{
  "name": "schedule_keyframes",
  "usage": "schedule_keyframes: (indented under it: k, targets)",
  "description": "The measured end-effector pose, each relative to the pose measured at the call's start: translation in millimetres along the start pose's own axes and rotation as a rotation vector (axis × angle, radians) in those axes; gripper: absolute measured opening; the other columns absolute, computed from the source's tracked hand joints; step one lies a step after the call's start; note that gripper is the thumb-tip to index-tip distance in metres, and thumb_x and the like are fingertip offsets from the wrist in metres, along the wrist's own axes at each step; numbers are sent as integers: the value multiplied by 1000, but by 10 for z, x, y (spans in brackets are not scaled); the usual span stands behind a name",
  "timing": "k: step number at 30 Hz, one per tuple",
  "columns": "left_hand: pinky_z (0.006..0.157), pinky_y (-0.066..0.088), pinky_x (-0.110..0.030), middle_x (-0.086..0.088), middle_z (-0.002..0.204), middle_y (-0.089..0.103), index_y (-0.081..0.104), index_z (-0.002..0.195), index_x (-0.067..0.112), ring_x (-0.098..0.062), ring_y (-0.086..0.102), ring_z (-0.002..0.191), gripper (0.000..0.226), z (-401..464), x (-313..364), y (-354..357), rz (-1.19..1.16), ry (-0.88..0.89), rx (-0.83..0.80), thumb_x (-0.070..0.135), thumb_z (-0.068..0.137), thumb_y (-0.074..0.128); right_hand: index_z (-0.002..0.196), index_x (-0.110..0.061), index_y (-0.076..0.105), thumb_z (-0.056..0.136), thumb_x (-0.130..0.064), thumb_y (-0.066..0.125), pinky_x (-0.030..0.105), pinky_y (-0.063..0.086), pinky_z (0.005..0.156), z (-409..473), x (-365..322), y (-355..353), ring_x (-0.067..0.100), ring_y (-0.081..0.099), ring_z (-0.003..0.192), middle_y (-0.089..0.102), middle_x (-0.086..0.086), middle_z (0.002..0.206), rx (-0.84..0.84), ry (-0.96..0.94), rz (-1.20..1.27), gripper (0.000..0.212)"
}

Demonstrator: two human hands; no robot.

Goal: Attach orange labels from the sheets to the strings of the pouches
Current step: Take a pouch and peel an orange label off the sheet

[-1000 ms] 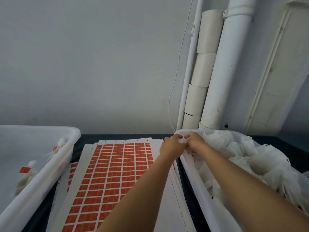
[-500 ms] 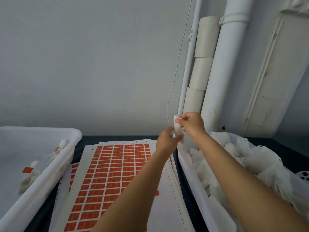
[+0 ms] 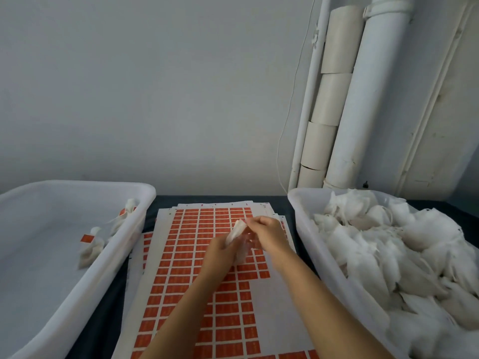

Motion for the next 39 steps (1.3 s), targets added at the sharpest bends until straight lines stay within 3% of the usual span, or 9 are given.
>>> schedule_keyframes:
  k: [5, 9, 12, 18, 20, 23, 29, 34, 39]
  targets:
    - [42, 38, -6, 6, 61, 57, 54, 75, 15, -1, 57, 47, 39, -86, -122, -127, 15, 11, 16, 47, 94, 44, 97, -32, 49, 96, -39, 44, 7, 39, 56, -157, 285, 128, 3, 52, 77, 51, -15, 91, -91, -26, -46, 10]
    - [42, 37, -5, 13, 43, 55, 54, 66, 15, 4, 52, 39, 41, -147, -125, -160, -66, 62, -40, 39, 97, 42, 96, -40, 49, 90, -49, 45, 5, 44, 58, -277, 401, 179, -1, 54, 87, 51, -28, 94, -222, -90, 82, 13]
    - [44, 36, -5, 11, 49, 51, 53, 68, 17, 1, 48, 44, 37, -185, -171, -163, -43, 72, -59, 39, 96, 43, 98, -32, 57, 89, -38, 56, 7, 48, 66, -273, 464, 147, 3, 60, 88, 62, -16, 98, -120, -206, 64, 11]
    - [55, 46, -8, 9, 98, 61, 56, 97, 32, -9, 59, 87, 14, -218, -149, -183, -166, 43, -51, 29, 99, 42, 91, -23, 63, 93, -27, 52, 7, 49, 67, -243, 523, 28, 0, 64, 80, 67, -14, 88, 30, -324, 28, 12]
    - [52, 45, -6, 18, 92, 62, 55, 96, 37, -7, 61, 84, 6, -249, -92, -198, -257, 42, -76, 36, 91, 56, 89, -24, 63, 93, -25, 53, 8, 49, 64, -251, 508, 35, -1, 64, 77, 67, -13, 83, -3, -348, 16, 11]
    - [53, 47, -9, 19, 75, 66, 59, 87, 33, -2, 65, 72, 26, -242, -51, -200, -183, 154, -55, 50, 69, 68, 82, -24, 62, 92, -21, 55, 12, 50, 60, -286, 485, 80, 4, 64, 72, 66, -12, 75, -56, -396, -8, 13]
    - [53, 47, -9, 9, 84, 64, 57, 91, 27, -8, 63, 74, 17, -217, -89, -290, 2, 224, 132, 42, 83, 61, 75, -32, 57, 89, -19, 60, 6, 48, 65, -343, 406, 90, -1, 60, 77, 63, -17, 74, -11, -532, -159, 19]
    - [57, 53, -15, 9, 87, 65, 56, 89, 32, -12, 66, 75, 18, -227, -42, -260, 56, 276, 47, 37, 80, 70, 72, -35, 54, 87, -16, 63, 4, 47, 63, -361, 360, 74, -2, 61, 78, 62, -19, 72, 50, -591, -184, 26]
    - [54, 48, -7, 17, 76, 67, 64, 78, 33, -4, 66, 71, 7, -195, -58, -299, 79, 258, 65, 34, 81, 70, 73, -34, 54, 88, -17, 61, 5, 47, 66, -370, 368, 61, 0, 60, 79, 61, -18, 73, 48, -613, -213, 24]
Point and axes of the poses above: each hand's wrist, its own z-axis towards the middle knuckle, its own y-axis out of the palm, x = y × z, the point moved 4 cm from there along z, towards the middle knuckle
